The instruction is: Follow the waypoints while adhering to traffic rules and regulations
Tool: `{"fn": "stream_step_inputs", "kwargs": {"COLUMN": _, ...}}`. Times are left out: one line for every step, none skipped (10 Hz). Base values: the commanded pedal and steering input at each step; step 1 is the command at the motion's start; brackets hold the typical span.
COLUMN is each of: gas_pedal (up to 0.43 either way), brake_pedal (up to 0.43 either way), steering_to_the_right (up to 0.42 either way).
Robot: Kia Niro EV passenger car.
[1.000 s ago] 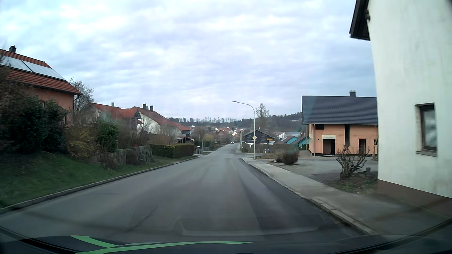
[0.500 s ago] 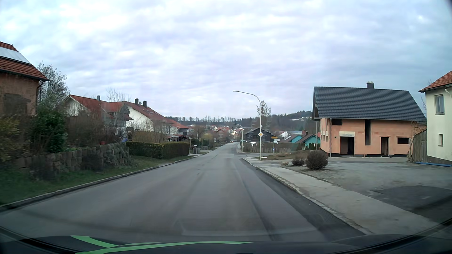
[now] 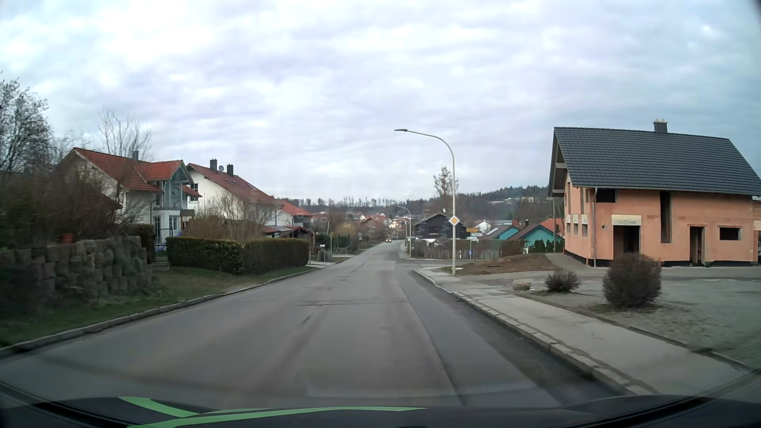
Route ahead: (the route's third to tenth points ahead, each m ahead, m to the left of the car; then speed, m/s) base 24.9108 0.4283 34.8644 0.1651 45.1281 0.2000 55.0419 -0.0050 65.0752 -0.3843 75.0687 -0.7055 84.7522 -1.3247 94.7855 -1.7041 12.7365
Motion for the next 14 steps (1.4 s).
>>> {"fn": "stream_step_inputs", "kwargs": {"gas_pedal": 0.0, "brake_pedal": 0.098, "steering_to_the_right": 0.001}}
{"fn": "stream_step_inputs", "kwargs": {"gas_pedal": 0.0, "brake_pedal": 0.098, "steering_to_the_right": 0.002}}
{"fn": "stream_step_inputs", "kwargs": {"gas_pedal": 0.0, "brake_pedal": 0.098, "steering_to_the_right": 0.002}}
{"fn": "stream_step_inputs", "kwargs": {"gas_pedal": 0.0, "brake_pedal": 0.098, "steering_to_the_right": 0.002}}
{"fn": "stream_step_inputs", "kwargs": {"gas_pedal": 0.0, "brake_pedal": 0.098, "steering_to_the_right": 0.002}}
{"fn": "stream_step_inputs", "kwargs": {"gas_pedal": 0.0, "brake_pedal": 0.098, "steering_to_the_right": 0.002}}
{"fn": "stream_step_inputs", "kwargs": {"gas_pedal": 0.0, "brake_pedal": 0.104, "steering_to_the_right": 0.002}}
{"fn": "stream_step_inputs", "kwargs": {"gas_pedal": 0.0, "brake_pedal": 0.104, "steering_to_the_right": 0.002}}
{"fn": "stream_step_inputs", "kwargs": {"gas_pedal": 0.0, "brake_pedal": 0.104, "steering_to_the_right": 0.002}}
{"fn": "stream_step_inputs", "kwargs": {"gas_pedal": 0.0, "brake_pedal": 0.104, "steering_to_the_right": 0.002}}
{"fn": "stream_step_inputs", "kwargs": {"gas_pedal": 0.0, "brake_pedal": 0.104, "steering_to_the_right": 0.002}}
{"fn": "stream_step_inputs", "kwargs": {"gas_pedal": 0.0, "brake_pedal": 0.104, "steering_to_the_right": 0.002}}
{"fn": "stream_step_inputs", "kwargs": {"gas_pedal": 0.0, "brake_pedal": 0.104, "steering_to_the_right": 0.002}}
{"fn": "stream_step_inputs", "kwargs": {"gas_pedal": 0.0, "brake_pedal": 0.104, "steering_to_the_right": 0.002}}
